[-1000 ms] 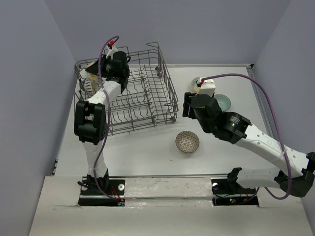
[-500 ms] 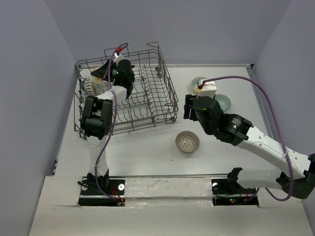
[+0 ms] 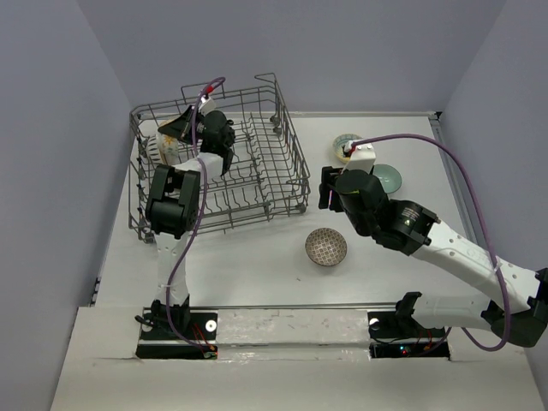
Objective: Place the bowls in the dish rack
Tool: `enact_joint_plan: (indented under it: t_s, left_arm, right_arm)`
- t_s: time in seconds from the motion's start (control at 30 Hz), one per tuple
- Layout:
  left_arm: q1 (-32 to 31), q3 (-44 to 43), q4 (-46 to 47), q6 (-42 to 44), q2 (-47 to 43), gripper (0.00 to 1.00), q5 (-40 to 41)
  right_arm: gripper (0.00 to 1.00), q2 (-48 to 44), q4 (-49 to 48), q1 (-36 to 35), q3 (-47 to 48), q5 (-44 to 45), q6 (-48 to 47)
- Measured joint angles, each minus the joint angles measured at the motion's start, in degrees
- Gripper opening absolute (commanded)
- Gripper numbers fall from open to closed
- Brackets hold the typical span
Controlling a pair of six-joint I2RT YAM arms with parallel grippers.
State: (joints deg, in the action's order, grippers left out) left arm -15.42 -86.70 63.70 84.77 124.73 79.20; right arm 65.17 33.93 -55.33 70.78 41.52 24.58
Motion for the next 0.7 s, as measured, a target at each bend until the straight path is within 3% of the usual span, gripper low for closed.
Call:
enact_joint_plan:
  t_s: [0.7]
  left_arm:
    - [-0.02, -2.67, 4.46, 5.84, 5.46, 0.00, 0.55]
  right_arm:
    - [0.68, -0.28, -0.11, 0.02, -1.40, 0.00, -0.28]
